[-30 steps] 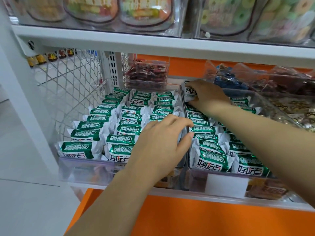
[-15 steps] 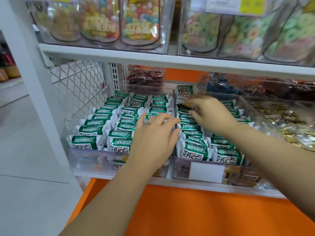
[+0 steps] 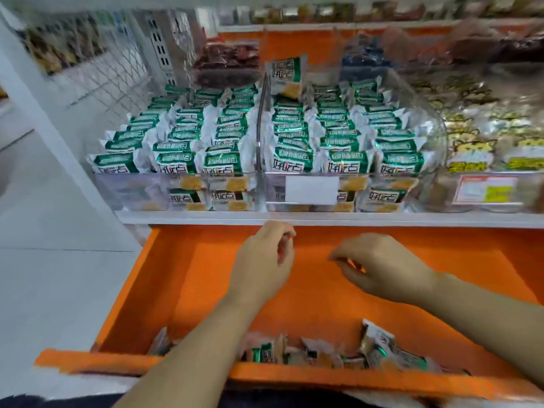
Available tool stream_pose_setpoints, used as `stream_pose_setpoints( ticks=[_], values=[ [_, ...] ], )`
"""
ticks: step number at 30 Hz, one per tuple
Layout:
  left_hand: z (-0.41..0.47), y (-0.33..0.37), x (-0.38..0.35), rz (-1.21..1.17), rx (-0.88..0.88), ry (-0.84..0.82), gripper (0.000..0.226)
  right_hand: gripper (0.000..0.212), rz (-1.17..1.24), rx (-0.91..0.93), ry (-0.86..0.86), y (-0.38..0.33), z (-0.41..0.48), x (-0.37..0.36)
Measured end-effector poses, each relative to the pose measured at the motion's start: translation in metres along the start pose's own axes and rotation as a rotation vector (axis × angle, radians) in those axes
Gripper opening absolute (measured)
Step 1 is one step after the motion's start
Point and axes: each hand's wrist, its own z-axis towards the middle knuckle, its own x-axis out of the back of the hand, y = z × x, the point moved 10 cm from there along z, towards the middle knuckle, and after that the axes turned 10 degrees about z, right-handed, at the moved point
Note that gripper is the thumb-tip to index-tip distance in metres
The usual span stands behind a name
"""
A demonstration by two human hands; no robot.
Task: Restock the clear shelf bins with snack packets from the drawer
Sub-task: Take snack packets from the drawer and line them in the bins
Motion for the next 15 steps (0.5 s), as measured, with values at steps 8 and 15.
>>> stream_pose_setpoints(
  ticks=[8, 15],
  values=[
    [-0.004, -0.039, -0.074, 0.054, 0.114, -0.309, 0.015, 0.062, 0.017, -0.48, -0.913, 0.128, -0.109, -0.165],
    [0.005, -0.038, -0.09, 0.01, 0.12, -0.305, 0.014, 0.11, 0.063, -0.357, -1.142, 0.121, -0.15, -0.232]
  ],
)
